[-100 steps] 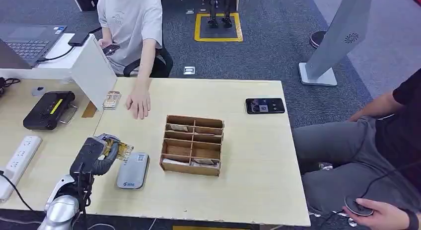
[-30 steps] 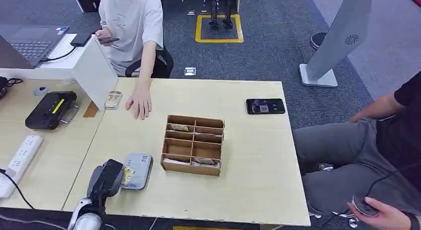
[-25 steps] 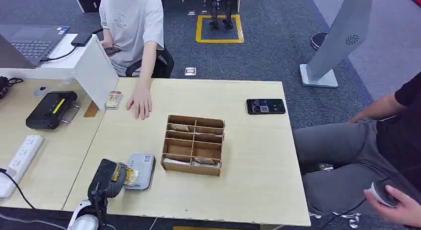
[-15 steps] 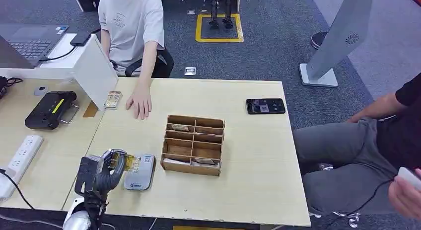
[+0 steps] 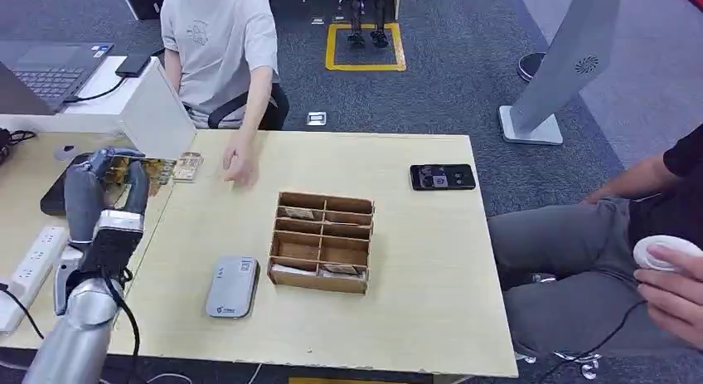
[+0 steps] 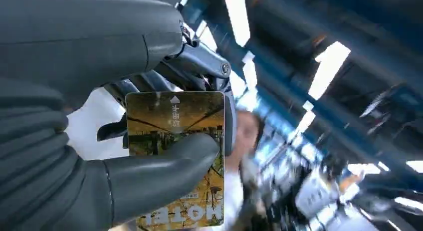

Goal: Pass the card to the sensor for recognition and then transmit it.

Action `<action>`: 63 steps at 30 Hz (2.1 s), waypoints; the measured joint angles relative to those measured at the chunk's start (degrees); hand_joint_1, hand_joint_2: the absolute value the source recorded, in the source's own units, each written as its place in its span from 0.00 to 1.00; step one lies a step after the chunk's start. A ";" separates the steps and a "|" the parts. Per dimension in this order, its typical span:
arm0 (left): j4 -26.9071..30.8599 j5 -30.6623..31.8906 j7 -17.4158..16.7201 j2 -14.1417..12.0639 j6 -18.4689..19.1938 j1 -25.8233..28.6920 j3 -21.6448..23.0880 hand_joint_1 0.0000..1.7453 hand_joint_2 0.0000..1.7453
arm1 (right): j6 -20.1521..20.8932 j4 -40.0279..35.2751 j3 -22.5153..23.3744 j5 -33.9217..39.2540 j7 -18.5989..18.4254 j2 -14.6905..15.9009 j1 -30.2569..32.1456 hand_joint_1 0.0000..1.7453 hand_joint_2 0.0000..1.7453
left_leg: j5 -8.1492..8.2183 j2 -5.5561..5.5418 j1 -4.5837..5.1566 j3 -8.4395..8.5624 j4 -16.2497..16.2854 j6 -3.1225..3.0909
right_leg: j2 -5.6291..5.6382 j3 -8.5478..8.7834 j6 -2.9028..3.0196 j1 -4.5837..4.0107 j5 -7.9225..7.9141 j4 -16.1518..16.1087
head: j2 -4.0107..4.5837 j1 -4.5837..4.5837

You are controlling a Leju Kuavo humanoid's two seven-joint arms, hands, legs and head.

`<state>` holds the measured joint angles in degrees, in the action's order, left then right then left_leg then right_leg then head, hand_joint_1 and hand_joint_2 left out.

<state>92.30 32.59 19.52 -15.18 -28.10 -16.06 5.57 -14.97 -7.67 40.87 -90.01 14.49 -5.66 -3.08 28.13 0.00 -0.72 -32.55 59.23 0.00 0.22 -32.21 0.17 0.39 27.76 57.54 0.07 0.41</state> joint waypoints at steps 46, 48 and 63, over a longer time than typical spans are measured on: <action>-16.31 15.91 -3.87 -5.93 -10.00 -13.16 11.21 1.00 1.00 | -1.55 0.74 -4.09 0.13 1.14 0.39 0.72 0.00 1.00 | 0.00 0.09 0.01 -0.06 0.01 0.00 | 0.12 -0.12 0.02 0.01 -0.08 -0.01 | 0.00 -0.02; -16.46 15.91 -3.87 -5.87 -10.00 -13.17 11.41 0.00 1.00 | -1.55 0.79 -4.09 0.13 1.14 0.39 0.73 0.00 1.00 | 0.00 0.10 0.02 -0.06 0.01 0.00 | 0.13 -0.12 0.02 0.01 -0.08 -0.01 | 0.00 -0.02; -16.63 13.80 -6.73 -5.23 -5.50 -12.65 11.63 0.00 1.00 | -4.63 3.13 -3.80 0.11 1.20 1.09 0.84 0.00 1.00 | 0.00 0.10 0.01 -0.07 0.01 0.00 | 0.13 -0.11 0.02 0.01 -0.09 -0.01 | 0.00 0.00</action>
<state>75.67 46.38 12.79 -20.41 -33.60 -28.71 17.20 -19.61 -4.55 37.07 -89.90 15.69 -4.57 -2.24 28.13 0.10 -0.70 -32.62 59.25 0.00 0.34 -32.32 0.20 0.40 27.66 57.53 0.07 0.42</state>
